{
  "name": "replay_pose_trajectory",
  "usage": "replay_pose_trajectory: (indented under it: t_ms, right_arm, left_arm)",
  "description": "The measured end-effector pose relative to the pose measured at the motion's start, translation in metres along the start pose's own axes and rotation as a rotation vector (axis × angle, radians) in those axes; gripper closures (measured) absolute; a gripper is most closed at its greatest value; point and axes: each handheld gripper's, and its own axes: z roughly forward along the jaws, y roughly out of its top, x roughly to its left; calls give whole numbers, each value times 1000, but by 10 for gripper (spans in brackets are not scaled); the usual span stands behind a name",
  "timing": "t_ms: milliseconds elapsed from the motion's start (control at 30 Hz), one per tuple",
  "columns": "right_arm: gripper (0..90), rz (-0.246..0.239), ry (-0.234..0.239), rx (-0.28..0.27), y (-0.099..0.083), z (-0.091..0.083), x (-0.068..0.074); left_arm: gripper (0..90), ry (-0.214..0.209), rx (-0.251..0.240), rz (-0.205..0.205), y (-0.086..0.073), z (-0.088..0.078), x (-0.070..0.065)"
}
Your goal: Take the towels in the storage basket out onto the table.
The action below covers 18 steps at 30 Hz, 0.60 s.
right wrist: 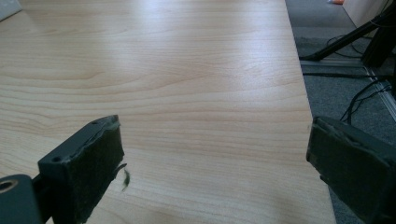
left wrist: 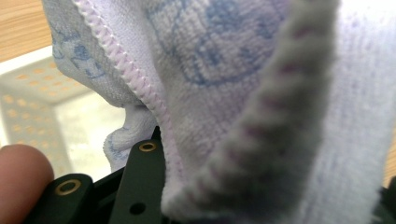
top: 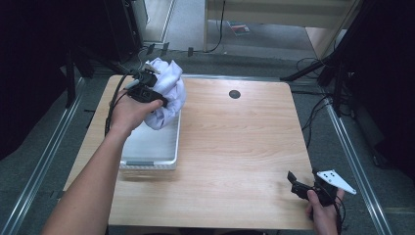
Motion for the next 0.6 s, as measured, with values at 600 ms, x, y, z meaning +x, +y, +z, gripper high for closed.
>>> replay_pose_trajectory:
  t_ms: [600]
  right_arm:
    - [38, -3, 5, 0, 0, 0, 0]
  left_arm:
    - [615, -107, 31, 92, 19, 46, -88]
